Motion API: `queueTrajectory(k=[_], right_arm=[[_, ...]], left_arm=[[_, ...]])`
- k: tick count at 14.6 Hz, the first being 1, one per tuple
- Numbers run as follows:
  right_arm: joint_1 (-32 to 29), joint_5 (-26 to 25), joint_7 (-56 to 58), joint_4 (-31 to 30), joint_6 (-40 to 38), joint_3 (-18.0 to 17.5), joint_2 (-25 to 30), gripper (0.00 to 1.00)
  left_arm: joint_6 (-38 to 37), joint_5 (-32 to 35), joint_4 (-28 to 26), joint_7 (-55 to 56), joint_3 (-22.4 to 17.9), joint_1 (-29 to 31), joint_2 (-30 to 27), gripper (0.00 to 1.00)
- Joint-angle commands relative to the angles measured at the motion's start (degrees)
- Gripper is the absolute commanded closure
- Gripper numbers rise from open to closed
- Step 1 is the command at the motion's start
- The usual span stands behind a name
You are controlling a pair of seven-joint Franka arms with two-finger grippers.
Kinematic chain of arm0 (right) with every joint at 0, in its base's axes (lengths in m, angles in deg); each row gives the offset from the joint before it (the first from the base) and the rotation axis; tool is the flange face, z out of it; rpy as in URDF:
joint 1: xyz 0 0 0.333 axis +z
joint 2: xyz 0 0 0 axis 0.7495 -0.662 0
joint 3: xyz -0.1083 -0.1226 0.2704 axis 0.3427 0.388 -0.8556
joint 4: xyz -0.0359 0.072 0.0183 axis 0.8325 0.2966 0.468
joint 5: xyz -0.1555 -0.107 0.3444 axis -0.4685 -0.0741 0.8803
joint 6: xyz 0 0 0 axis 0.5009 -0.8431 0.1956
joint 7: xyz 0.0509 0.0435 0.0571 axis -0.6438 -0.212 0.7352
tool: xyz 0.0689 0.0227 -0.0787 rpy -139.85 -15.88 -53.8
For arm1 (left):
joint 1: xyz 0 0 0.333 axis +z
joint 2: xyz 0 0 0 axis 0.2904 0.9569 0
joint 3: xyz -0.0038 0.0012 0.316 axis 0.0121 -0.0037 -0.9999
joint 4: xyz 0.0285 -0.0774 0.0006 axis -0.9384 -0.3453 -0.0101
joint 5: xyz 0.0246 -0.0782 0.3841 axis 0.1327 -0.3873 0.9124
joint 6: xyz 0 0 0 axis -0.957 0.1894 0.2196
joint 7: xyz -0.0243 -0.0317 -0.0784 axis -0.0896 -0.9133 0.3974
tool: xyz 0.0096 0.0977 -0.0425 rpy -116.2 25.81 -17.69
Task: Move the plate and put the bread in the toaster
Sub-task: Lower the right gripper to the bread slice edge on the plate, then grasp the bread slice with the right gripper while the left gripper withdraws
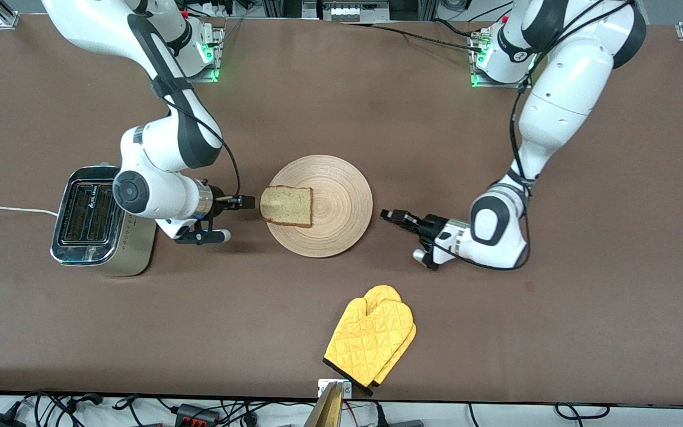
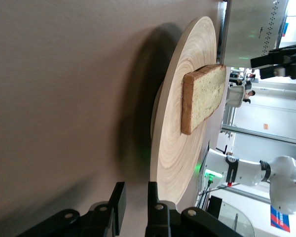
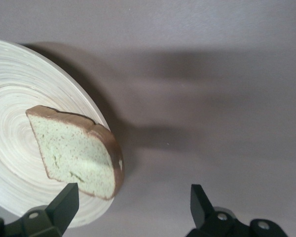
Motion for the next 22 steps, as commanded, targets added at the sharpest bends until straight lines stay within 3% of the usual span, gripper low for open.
queueTrajectory(k=[1, 6, 8, 10, 12, 16, 20, 22], right_arm=[[1.58, 3.27, 1.09, 0.30, 2.51, 0.13, -2.21, 0.00], [2.90, 5.92, 1.00, 0.30, 5.15, 0.13, -4.32, 0.01], [3.43, 5.92, 0.91, 0.30, 5.42, 0.13, -4.41, 0.10], [4.75, 5.92, 0.65, 0.30, 5.51, 0.22, -4.50, 0.13], [4.84, 5.92, 0.56, 0.30, 5.59, 0.13, -4.68, 0.14], [4.58, 5.92, 1.00, 0.30, 6.03, 0.22, -5.56, 0.22], [4.66, 5.84, 1.09, 0.30, 5.95, 0.22, -5.56, 0.49], [4.66, 5.84, 1.09, 0.30, 5.68, 0.22, -5.56, 0.63]], left_arm=[[-5.58, 4.66, 2.43, 0.10, 0.01, 3.12, -0.66, 0.76], [-11.21, 13.97, 3.41, 2.73, 0.01, 8.75, -4.26, 0.76], [-16.56, 17.14, 5.67, 5.45, -0.07, 10.24, -4.35, 0.76], [-22.10, 20.57, 9.19, 9.14, -0.08, 12.18, -4.61, 0.75], [-25.72, 24.26, 11.31, 12.48, 0.01, 13.24, -6.27, 0.68], [-25.82, 34.71, 11.32, 18.37, 0.10, 12.98, -13.48, 0.54], [-26.60, 43.58, 11.32, 24.09, 0.01, 13.33, -20.32, 0.41], [-26.78, 50.27, 11.32, 24.36, 0.01, 13.33, -24.46, 0.25]])
